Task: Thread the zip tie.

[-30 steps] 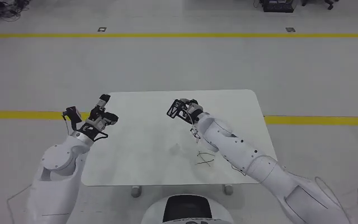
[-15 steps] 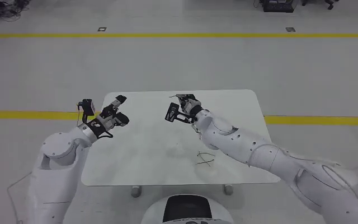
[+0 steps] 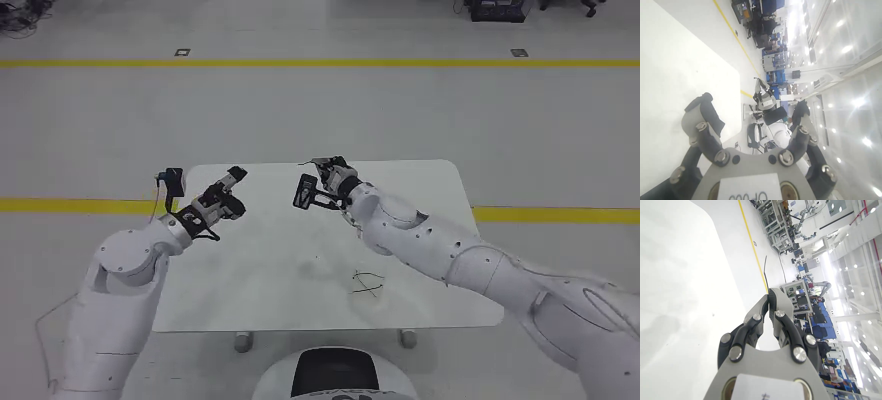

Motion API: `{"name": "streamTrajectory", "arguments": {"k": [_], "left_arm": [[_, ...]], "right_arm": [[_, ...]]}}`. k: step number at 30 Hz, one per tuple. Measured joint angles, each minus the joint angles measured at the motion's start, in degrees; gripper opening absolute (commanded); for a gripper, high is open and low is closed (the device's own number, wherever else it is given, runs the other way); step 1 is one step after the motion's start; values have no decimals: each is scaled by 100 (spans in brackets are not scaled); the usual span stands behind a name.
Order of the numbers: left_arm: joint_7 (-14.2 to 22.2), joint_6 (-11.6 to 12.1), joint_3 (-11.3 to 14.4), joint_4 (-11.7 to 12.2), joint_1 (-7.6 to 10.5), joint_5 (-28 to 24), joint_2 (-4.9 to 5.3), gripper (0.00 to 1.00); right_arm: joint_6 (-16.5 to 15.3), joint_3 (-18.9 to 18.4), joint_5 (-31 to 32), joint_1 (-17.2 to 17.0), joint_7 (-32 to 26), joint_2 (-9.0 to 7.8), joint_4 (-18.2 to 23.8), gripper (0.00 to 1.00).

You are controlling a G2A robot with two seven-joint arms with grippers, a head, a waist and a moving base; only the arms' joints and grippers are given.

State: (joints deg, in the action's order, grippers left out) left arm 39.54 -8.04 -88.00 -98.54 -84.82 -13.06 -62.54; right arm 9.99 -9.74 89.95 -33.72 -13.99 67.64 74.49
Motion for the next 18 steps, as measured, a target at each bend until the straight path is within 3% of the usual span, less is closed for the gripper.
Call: {"name": "streamTrajectory", "arguments": {"k": [6, 16, 18], "left_arm": [[-27, 91, 222, 67, 193, -175, -17, 100], [-60, 142, 250, 84, 200, -186, -18, 100], [-39, 30, 327, 145, 264, -267, -23, 100]], "right_arm": [[-247, 0, 0, 36, -260, -23, 130, 0], [-246, 0, 0, 36, -265, -24, 117, 0], [-349, 0, 0, 76, -295, -26, 101, 0]]}}
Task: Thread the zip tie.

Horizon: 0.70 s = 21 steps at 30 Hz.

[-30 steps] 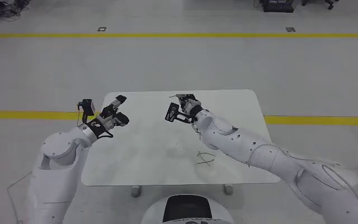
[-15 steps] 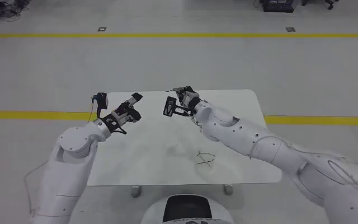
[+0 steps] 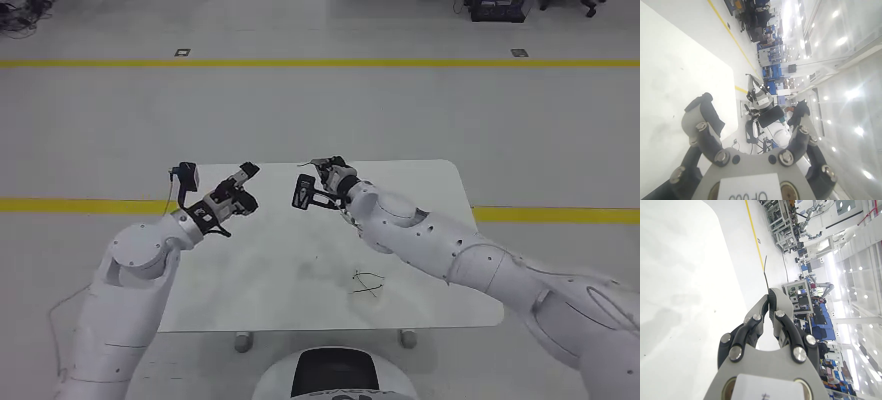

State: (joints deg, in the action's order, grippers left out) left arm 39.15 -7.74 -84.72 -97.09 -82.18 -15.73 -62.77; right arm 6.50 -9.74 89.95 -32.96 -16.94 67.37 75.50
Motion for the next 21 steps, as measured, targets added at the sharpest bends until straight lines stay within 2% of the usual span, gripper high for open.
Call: {"name": "streamTrajectory", "arguments": {"k": [5, 9, 12, 15, 21], "left_arm": [[186, -473, 238, 184, 366, -123, -7, 100], [367, -785, 516, 435, 800, -242, -28, 100], [343, -828, 739, 622, 1085, -220, -47, 100], [300, -777, 786, 643, 1128, -52, -47, 100], [301, -781, 781, 638, 1119, -58, -47, 100]], "right_arm": [[-173, 0, 0, 30, -78, -11, 44, 0], [-248, 0, 0, 26, -195, -27, 83, 0], [-251, 0, 0, 3, -232, -40, 97, 0], [-249, 0, 0, -3, -252, -50, 90, 0], [-249, 0, 0, -2, -252, -49, 90, 0]]}}
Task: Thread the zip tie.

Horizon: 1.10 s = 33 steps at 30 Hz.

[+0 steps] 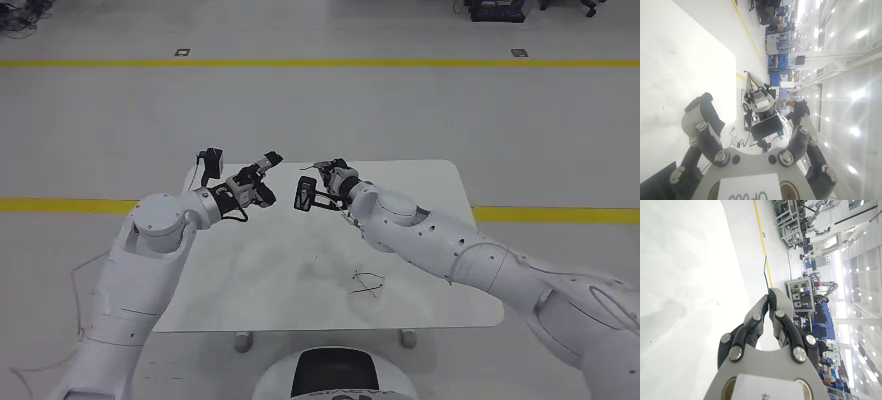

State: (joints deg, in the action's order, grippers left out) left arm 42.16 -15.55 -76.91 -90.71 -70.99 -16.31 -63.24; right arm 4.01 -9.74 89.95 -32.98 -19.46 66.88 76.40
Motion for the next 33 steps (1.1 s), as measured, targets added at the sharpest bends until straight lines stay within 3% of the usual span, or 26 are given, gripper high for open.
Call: {"name": "streamTrajectory", "arguments": {"k": [2, 4, 7, 12, 15, 23, 28, 33], "left_arm": [[-38, -3, 52, 34, 0, -63, -11, 100], [-35, -146, 179, 225, 144, -281, -41, 100], [-15, -324, 459, 620, 507, -497, -104, 100], [-82, -394, 880, 1270, 1044, -932, -230, 100], [-30, -364, 1044, 1451, 1263, -956, -260, 100], [-126, -319, 1068, 1408, 1241, -1048, -274, 100], [-156, -374, 1225, 1531, 1419, -1186, -306, 100], [-191, -349, 1256, 1529, 1433, -1073, -304, 100]], "right_arm": [[0, 0, 0, 0, 0, 0, 0, 0], [0, 0, 0, 0, 0, 0, 0, 0], [0, 0, 0, 0, 0, 0, 0, 0], [0, 0, 0, 0, 0, 0, 0, 0], [0, 0, 0, 0, 0, 0, 0, 0], [0, 0, 0, 0, 0, 0, 0, 0], [0, 0, 0, 0, 0, 0, 0, 0], [0, 0, 0, 0, 0, 0, 0, 0]]}}
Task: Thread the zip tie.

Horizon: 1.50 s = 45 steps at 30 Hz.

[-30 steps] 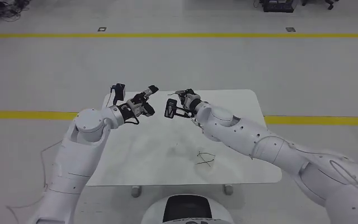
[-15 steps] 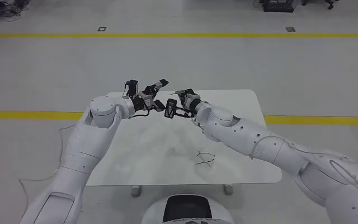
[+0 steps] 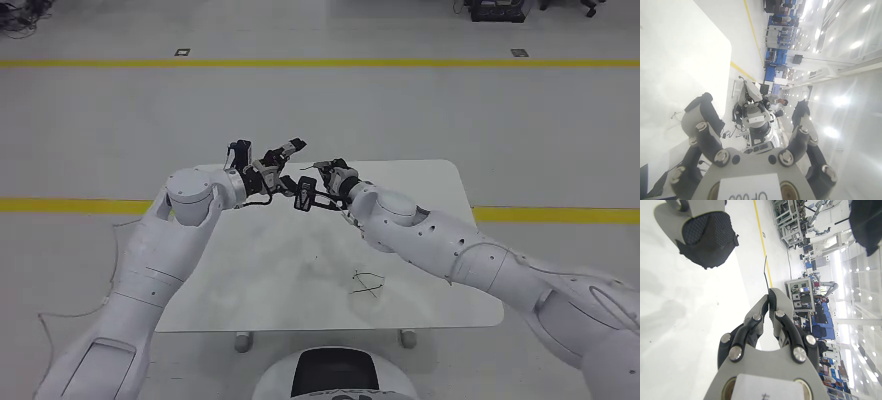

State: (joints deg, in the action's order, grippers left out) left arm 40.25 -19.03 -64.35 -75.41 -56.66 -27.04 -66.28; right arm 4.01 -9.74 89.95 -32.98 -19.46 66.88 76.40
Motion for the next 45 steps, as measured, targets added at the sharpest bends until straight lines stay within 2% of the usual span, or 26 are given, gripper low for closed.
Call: {"name": "streamTrajectory", "arguments": {"k": [2, 3, 4, 5, 6, 9, 19, 29, 32, 34, 43, 45], "left_arm": [[-61, 54, 5, -30, -26, -29, -6, 100], [-130, 113, 19, -67, -46, -69, -13, 94], [-164, 130, 30, -85, -52, -104, -18, 55], [-174, 126, 42, -92, -49, -147, -23, 34], [-176, 108, 56, -90, -36, -178, -26, 20], [-176, 97, 82, -50, -21, -199, -25, 1], [-86, 30, 119, 33, -60, -182, 10, 0], [-48, -31, 119, 6, -84, -210, 46, 0], [-65, -33, 111, 5, -64, -233, 52, 20], [-85, -22, 106, 13, -43, -255, 55, 22], [-115, 40, 194, 161, 96, -306, 41, 20], [-104, 51, 224, 205, 129, -326, 35, 16]], "right_arm": [[0, 0, 0, 0, 0, 0, 0, 0], [0, 0, 0, 0, 0, 0, 0, 0], [0, 0, 0, 0, 0, 0, 0, 0], [0, 0, 0, 0, 0, 0, 0, 0], [0, 0, 0, 0, 0, 0, 0, 0], [0, 0, 0, 0, 0, 0, 0, 0], [0, 0, 0, 0, 0, 0, 0, 0], [0, 0, 0, 0, 0, 0, 0, 0], [0, 0, 0, 0, 0, 0, 0, 0], [0, 0, 0, 0, 0, 0, 0, 0], [0, 0, 0, 0, 0, 0, 0, 0], [0, 0, 0, 0, 0, 0, 0, 0]]}}
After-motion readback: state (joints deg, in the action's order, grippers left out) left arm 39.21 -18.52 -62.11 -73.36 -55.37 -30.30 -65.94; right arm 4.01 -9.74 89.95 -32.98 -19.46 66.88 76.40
